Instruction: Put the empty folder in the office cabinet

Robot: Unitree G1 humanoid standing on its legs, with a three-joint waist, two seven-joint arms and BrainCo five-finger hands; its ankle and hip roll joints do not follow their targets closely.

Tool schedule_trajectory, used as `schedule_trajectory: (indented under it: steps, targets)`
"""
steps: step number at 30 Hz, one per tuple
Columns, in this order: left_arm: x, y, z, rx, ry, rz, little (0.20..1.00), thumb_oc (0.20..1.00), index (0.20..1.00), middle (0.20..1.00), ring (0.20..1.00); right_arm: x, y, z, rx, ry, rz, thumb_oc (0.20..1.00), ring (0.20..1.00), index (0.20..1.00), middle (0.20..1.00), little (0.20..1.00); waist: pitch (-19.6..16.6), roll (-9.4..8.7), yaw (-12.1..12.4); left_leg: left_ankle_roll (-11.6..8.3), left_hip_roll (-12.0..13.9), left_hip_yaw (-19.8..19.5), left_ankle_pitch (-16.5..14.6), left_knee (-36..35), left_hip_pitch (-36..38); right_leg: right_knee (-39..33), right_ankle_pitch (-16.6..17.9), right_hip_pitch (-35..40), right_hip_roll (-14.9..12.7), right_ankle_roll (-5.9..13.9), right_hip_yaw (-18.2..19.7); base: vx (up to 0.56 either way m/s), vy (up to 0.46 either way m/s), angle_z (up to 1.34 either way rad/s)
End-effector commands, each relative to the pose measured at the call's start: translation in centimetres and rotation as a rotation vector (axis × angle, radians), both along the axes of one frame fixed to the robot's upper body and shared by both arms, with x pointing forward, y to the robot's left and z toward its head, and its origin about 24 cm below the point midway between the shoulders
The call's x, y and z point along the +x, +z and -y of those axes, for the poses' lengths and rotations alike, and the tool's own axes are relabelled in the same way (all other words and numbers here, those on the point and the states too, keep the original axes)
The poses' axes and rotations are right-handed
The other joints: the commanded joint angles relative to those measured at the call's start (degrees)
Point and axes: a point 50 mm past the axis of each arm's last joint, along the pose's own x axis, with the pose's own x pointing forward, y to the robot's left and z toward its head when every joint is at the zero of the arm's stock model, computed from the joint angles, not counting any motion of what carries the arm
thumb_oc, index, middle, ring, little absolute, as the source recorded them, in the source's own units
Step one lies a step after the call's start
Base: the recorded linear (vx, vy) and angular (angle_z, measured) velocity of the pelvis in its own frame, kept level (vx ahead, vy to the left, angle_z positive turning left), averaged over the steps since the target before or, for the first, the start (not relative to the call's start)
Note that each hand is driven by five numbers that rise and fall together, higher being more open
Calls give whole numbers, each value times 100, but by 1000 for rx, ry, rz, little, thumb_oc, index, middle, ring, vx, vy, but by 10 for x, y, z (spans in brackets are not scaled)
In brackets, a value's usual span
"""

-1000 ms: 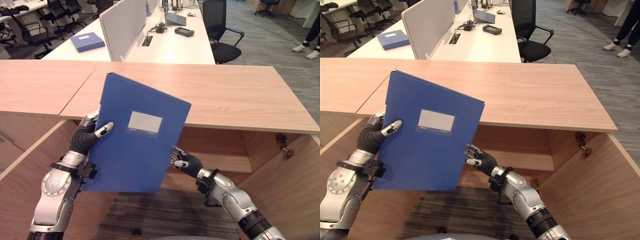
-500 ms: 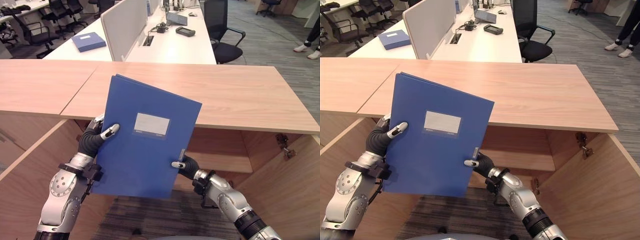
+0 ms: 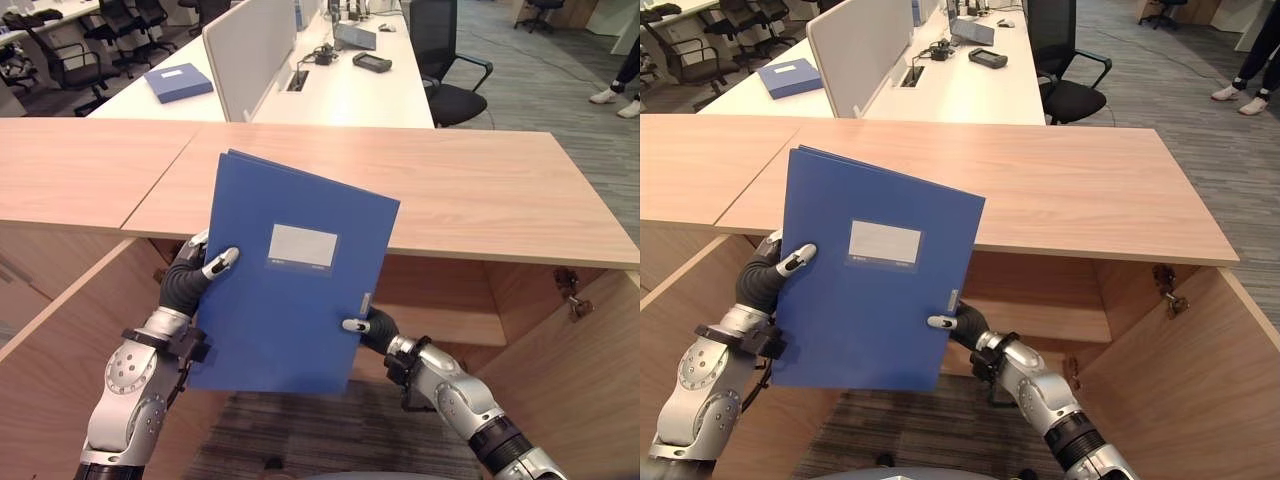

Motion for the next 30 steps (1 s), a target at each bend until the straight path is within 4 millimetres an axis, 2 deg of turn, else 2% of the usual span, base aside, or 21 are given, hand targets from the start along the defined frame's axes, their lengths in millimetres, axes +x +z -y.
schedule_trajectory:
  steps: [1,9,23,24,25,30]
  targets:
    - [12,34,24,-58,-147,169,200,200,200,200,200,17,53,-36,146,86,198,1000,1000,1000,1000,1000,81,-119,35,89,-100,-412,-398,14,93,87,-654,447,-100,148,92,0,0,0]
    - [11,25,25,-43,-162,127,200,200,200,200,200,19,60,-39,145,103,226,1000,1000,1000,1000,1000,66,-127,47,92,-101,-415,-398,14,88,88,-655,447,-99,147,85,0,0,0]
    - [10,27,23,40,-194,118,200,200,200,200,200,17,59,-46,104,171,236,1000,1000,1000,1000,1000,72,-115,52,86,-107,-419,-385,14,84,86,-648,450,-96,149,87,0,0,0]
    - [10,26,23,46,-197,116,200,200,200,200,200,16,59,-46,102,177,236,724,724,724,724,724,71,-117,56,87,-106,-423,-386,14,87,85,-650,452,-95,148,92,0,0,0]
    - [10,26,23,52,-201,114,200,200,200,200,200,16,59,-47,98,183,238,200,200,200,200,200,71,-118,59,87,-108,-431,-388,14,88,85,-652,456,-93,146,94,0,0,0]
    - [9,27,24,62,-214,117,200,200,200,200,200,12,57,-50,102,217,231,200,200,200,200,200,73,-118,65,84,-104,-444,-383,14,86,92,-657,460,-88,147,88,0,0,0]
